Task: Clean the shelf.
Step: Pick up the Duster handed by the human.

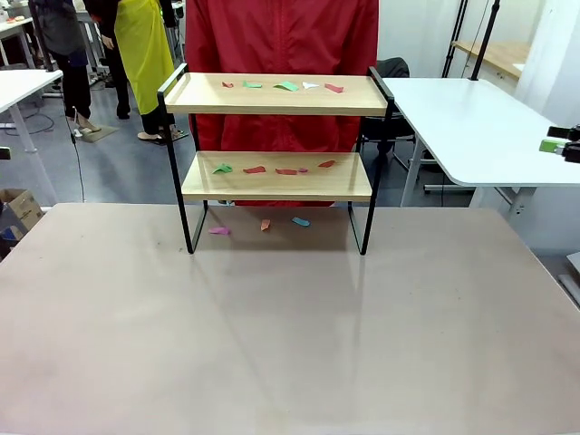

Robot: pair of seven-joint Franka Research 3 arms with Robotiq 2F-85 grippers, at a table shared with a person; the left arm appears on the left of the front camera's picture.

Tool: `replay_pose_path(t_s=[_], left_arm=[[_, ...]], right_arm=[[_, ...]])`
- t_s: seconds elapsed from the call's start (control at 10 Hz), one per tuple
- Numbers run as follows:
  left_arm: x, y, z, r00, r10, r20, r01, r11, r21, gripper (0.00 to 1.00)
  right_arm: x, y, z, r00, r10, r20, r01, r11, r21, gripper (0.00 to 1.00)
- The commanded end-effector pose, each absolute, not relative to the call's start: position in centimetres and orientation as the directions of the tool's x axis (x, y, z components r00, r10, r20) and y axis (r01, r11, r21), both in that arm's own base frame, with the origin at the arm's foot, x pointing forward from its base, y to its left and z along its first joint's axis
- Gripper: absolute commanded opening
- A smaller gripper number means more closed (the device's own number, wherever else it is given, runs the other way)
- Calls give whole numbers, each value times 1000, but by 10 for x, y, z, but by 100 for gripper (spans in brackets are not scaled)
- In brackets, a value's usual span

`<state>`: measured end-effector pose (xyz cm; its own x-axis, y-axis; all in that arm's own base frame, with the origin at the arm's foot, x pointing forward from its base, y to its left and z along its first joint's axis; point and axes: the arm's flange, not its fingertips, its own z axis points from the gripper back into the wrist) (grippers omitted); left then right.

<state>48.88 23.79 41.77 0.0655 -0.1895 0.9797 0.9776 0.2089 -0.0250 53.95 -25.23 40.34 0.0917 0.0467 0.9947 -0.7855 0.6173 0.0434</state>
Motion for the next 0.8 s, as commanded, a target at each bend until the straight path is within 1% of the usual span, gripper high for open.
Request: replay_pose_path(t_s=[0.0, 0.3, 0.5, 0.6, 0.7], left_arm=[[499, 252, 413, 26, -159, 987, 985, 174, 2, 100], [502, 256, 410, 18, -143, 989, 987, 159, 5, 100], [501, 257, 415, 27, -124, 992, 984, 176, -5, 100], [500, 256, 406, 52, -164, 985, 985, 170, -24, 100], [500, 256, 406, 52, -164, 985, 985, 170, -24, 100]], right_arm=[[551, -256, 397, 47, 57, 997, -802, 597, 4, 100], [557, -259, 392, 49, 59, 997, -806, 592, 5, 100], [557, -259, 393, 55, 76, 996, -805, 593, -1, 100], [555, -258, 390, 90, 58, 994, -799, 600, 38, 100], [555, -258, 390, 90, 58, 994, -799, 600, 38, 100]])
